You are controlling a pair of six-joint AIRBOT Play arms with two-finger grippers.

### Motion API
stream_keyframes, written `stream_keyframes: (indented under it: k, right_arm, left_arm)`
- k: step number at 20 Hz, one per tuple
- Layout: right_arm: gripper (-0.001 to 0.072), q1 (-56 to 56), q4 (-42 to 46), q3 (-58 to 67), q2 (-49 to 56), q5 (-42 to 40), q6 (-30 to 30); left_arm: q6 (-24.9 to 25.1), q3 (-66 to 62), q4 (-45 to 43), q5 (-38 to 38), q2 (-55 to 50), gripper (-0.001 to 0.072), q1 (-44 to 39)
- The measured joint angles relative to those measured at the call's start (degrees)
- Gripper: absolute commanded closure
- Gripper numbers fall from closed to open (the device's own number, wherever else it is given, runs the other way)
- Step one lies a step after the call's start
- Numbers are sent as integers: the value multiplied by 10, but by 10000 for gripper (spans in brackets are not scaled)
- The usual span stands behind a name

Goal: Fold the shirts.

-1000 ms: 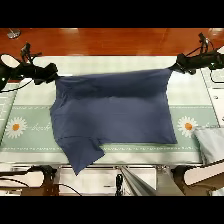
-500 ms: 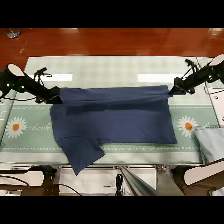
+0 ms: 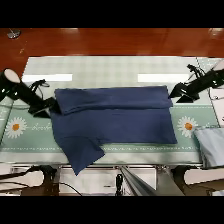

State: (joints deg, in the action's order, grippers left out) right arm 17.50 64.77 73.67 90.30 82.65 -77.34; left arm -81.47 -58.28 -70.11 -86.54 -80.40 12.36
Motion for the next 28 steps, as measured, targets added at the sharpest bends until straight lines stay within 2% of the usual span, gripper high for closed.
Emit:
stream_keyframes:
  k: [5,8,11,19,22,26,27,28]
  right_arm:
    - [81,15,-80,-221,-183,-103,23]
    - [81,14,-144,-303,-251,-142,46]
    - [81,13,-183,-336,-278,-158,59]
    - [81,21,-225,-355,-294,-174,68]
    - [81,68,-222,-351,-295,-178,62]
    - [83,171,-88,-348,-295,-114,23]
    - [83,188,-48,-351,-296,-95,6]
    - [83,196,-21,-356,-298,-80,-7]
  left_arm:
    - [-16,220,-5,27,166,5,60]
    - [-28,298,16,53,229,5,72]
    - [-31,328,61,76,254,5,70]
    - [-44,380,100,116,256,6,61]
    - [-35,389,132,144,253,6,51]
    - [-5,393,156,171,238,24,-3]
    - [-1,393,161,172,231,248,-23]
    - [4,395,155,177,224,680,-42]
